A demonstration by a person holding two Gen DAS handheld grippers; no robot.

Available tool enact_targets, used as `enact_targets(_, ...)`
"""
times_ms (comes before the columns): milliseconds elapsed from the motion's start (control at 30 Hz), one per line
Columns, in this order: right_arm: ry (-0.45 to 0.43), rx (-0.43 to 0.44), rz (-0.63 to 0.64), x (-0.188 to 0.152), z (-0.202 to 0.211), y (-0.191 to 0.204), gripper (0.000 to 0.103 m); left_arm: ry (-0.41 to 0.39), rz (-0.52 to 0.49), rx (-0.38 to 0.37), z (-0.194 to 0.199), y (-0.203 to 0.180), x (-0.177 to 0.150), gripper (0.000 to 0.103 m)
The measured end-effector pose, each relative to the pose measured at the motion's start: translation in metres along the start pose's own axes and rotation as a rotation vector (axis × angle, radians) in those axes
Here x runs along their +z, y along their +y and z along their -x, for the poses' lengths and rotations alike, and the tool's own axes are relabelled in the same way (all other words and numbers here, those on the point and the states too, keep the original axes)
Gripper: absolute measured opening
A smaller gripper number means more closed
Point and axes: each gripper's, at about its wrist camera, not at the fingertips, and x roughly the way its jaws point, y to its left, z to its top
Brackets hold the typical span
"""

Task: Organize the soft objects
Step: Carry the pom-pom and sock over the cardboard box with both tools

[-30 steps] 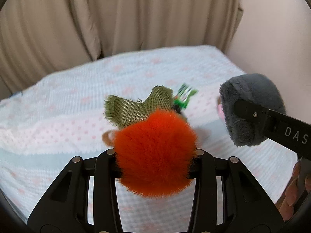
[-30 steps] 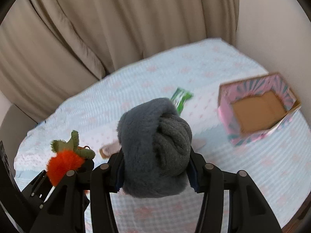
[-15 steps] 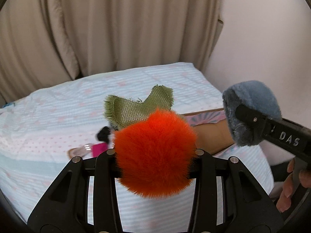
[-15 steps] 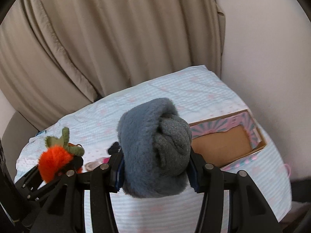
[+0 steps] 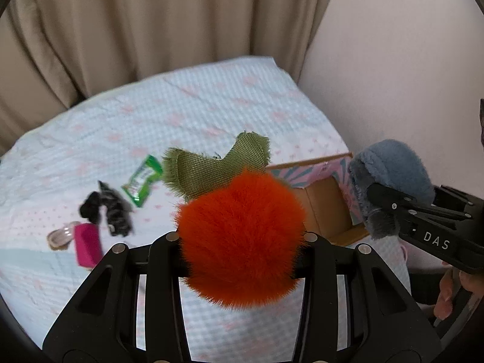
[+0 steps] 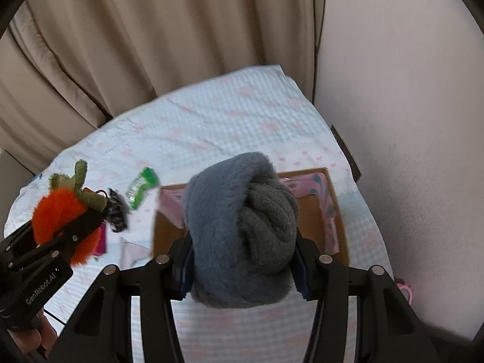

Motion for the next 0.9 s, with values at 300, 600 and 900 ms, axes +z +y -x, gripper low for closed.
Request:
enact_targets(300, 0.135, -0.001, 0.047, 0.006, -0.083, -0.050, 0.048, 0.259, 0.008, -0.010, -0.127, -0.032, 0.004, 0.036)
enact_targets(600, 0.239, 0.007, 0.105, -0.015, -0.148, -0.059, 0.049, 0.469, 0.059, -0.008, -0.212, -0.032, -0.011, 0.036)
enact_targets(900, 0.257, -0.001, 0.141, -0.027, -0.162, -0.053, 0.075, 0.432, 0.056, 0.012, -0.202, -0.034, 0.010, 0.103)
